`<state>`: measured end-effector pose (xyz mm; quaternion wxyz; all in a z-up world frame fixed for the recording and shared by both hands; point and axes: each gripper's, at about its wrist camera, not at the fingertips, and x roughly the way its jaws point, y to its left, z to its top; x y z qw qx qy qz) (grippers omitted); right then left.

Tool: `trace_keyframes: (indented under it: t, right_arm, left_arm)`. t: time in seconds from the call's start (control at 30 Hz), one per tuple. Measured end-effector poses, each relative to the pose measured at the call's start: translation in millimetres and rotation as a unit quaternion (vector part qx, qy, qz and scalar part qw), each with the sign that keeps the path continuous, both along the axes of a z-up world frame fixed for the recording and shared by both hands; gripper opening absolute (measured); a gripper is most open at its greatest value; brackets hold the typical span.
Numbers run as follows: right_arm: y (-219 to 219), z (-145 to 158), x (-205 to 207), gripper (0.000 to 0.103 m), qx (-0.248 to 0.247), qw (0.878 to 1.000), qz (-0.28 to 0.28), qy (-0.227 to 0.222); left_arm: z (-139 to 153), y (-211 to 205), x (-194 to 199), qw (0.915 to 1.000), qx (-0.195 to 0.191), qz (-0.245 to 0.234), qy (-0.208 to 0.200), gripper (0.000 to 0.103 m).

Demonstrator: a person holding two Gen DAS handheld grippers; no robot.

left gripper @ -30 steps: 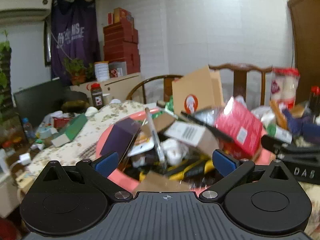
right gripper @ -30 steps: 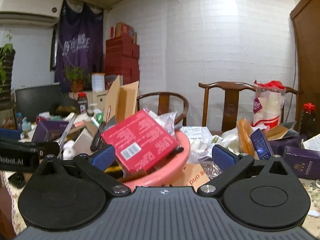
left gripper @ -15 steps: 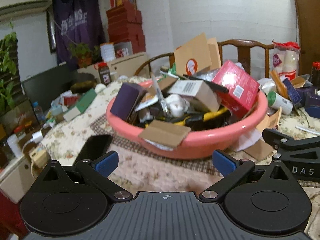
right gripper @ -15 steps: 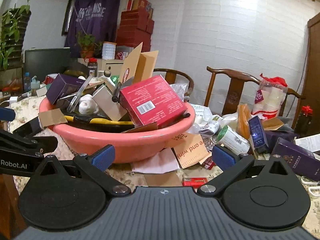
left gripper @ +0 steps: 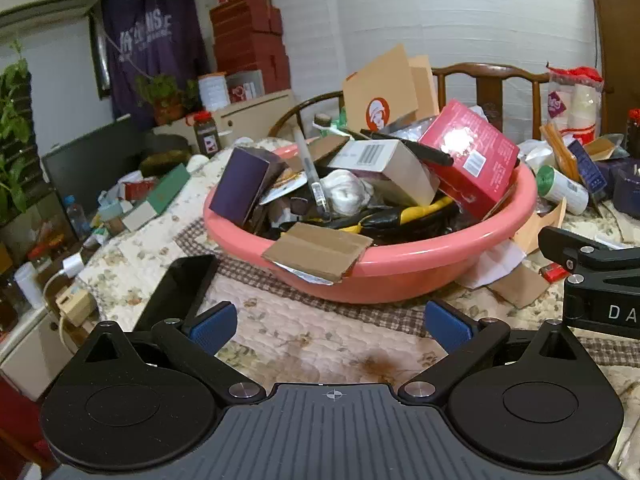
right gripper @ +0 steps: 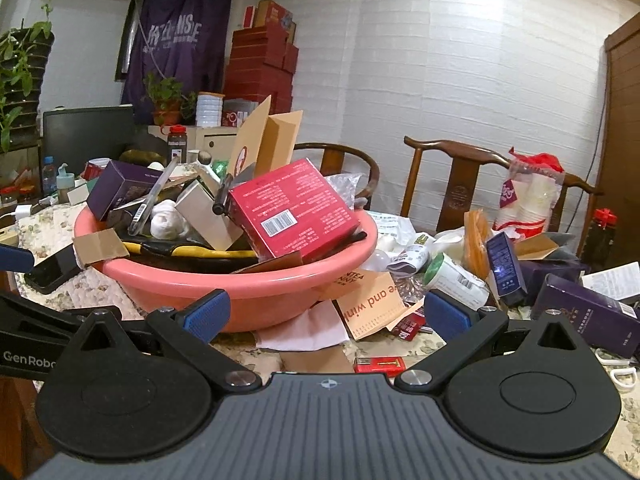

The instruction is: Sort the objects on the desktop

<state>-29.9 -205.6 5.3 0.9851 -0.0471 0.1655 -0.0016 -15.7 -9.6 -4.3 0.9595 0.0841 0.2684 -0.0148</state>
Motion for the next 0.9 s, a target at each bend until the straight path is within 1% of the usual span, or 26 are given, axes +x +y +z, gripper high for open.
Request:
trace_keyframes:
  t: [0.2,0.43,0.67,0.9]
  right_arm:
    - [-0.2,0.1,1.0,0.103,0.003,1.0,0.002,-0.005]
    - [0.9,-1.9,2.1,0.103,0.001,1.0,0.001,-0.005]
    - [2.3,-2.2,1.4,0.103,-0.001,1.0,-0.001,-0.005]
    - [4.6,-2.5,1.1,0.103,-0.003,1.0,0.0,-0.004]
  left_arm:
    - [-1.7,3.3,5.1,0.9999,-0.014,0.005,0.005,0.103]
    - [-1.7,3.7,5.0,0.9998,-0.014,0.011,-0.001,0.103]
    - [-2.0,2.3,1.8,0.9998,-0.002,0.014,-0.013,0.103]
    - [-0.6,4.8,1.1,0.9998,-0.004,0.016,-0.014,0.103]
